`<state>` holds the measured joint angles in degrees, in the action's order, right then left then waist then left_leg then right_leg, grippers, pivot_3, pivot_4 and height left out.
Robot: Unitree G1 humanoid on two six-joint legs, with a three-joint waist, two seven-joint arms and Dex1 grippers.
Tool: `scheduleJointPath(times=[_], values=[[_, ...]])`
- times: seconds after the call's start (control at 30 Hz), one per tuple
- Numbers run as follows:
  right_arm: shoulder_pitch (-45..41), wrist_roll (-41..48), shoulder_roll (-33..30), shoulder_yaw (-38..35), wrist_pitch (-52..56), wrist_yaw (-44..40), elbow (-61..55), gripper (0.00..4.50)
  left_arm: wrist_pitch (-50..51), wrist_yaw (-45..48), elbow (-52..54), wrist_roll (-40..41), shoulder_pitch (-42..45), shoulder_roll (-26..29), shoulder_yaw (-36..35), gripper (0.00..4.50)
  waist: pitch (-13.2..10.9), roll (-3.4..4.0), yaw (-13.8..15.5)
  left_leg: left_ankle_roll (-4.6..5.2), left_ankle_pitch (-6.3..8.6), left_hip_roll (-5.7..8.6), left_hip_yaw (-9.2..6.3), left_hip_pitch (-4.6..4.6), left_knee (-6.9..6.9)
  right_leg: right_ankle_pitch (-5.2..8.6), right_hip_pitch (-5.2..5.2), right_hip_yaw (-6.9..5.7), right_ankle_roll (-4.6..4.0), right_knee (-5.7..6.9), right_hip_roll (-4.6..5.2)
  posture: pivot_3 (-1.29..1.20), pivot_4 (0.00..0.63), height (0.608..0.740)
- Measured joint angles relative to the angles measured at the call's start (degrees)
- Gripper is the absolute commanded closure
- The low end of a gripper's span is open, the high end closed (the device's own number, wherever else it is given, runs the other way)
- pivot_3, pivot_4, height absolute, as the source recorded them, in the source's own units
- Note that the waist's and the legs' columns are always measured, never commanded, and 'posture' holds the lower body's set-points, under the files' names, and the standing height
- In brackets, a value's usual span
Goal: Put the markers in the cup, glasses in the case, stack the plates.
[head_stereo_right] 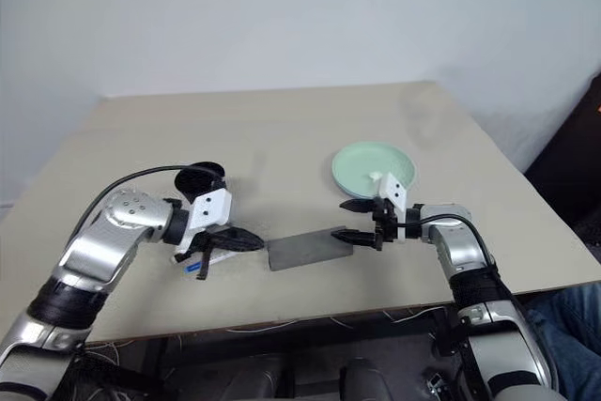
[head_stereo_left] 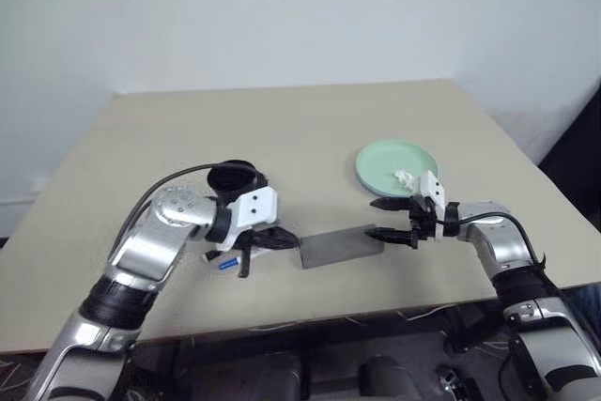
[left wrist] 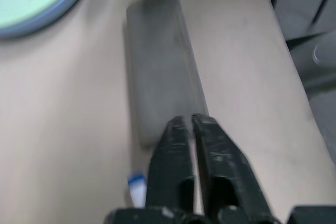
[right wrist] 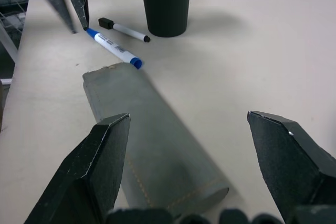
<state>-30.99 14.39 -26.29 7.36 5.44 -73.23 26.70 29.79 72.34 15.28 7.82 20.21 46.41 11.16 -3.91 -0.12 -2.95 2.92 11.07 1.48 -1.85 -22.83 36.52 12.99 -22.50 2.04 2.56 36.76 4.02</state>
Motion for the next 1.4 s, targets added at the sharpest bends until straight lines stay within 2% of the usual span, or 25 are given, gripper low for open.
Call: scheduleJointPath(times=[0.07,0.33,0.4,0.63,0.87,1.2,1.4], values=[[0.0,-0.2,0.0,0.0,-0.8,0.2,0.9,0.62,2.4,-2.2,2.7,0.0,-2.3,1.4,-1.5,2.53,0.0,0.00,0.1,-0.01,0.00,0.00,-0.07,-0.02,-0.02,0.00,-0.01,-0.02,-0.01,-0.02,0.05,0.00,0.000,0.738],[-0.2,-1.3,0.5,0.0,-2.6,0.6,3.2,0.62,8.7,-11.7,6.6,-2.5,-5.5,4.3,-2.4,2.53,0.0,0.00,0.2,-0.03,0.00,-0.01,-0.08,0.01,-0.28,0.00,-0.13,0.00,-0.02,-0.03,-0.03,0.00,0.000,0.738],[-0.4,-1.6,0.9,0.0,-3.3,0.7,4.1,0.62,8.8,-12.1,6.2,-3.4,-5.5,6.0,-1.5,2.53,0.0,0.02,0.2,-0.03,0.00,-0.01,0.00,0.02,-0.35,0.00,-0.16,0.02,-0.02,-0.03,-0.06,0.00,0.000,0.738],[-1.1,-2.5,2.5,0.3,-5.3,1.9,5.6,0.62,14.5,-12.1,4.0,-2.6,-1.4,6.7,0.0,2.53,0.0,0.00,0.2,-0.03,0.00,0.01,0.04,0.03,-0.35,0.01,-0.14,0.00,-0.01,-0.04,-0.06,0.00,0.000,0.738],[-1.1,-2.7,2.5,0.3,-5.5,2.2,6.3,0.62,23.1,-10.9,4.1,-2.8,0.9,11.2,6.1,2.53,0.0,0.00,0.0,-0.03,0.00,0.01,0.06,0.04,-0.38,0.01,-0.14,0.01,0.00,-0.04,-0.10,0.00,0.000,0.738],[-1.0,-2.9,2.8,0.4,-5.5,2.4,6.4,0.62,26.3,-12.5,3.6,-2.9,3.0,10.7,10.8,2.53,0.0,0.00,0.0,-0.03,0.00,0.01,0.03,0.05,-0.37,0.01,-0.13,0.01,-0.01,-0.04,-0.07,0.00,0.000,0.738],[-0.3,-2.9,2.8,0.4,-5.3,2.6,6.3,0.62,25.1,-13.0,-0.5,-4.1,5.4,8.9,13.8,2.53,0.0,-0.01,0.0,-0.03,0.00,0.02,0.05,0.04,-0.37,0.01,-0.12,0.01,-0.01,-0.05,-0.09,0.00,0.000,0.738]])
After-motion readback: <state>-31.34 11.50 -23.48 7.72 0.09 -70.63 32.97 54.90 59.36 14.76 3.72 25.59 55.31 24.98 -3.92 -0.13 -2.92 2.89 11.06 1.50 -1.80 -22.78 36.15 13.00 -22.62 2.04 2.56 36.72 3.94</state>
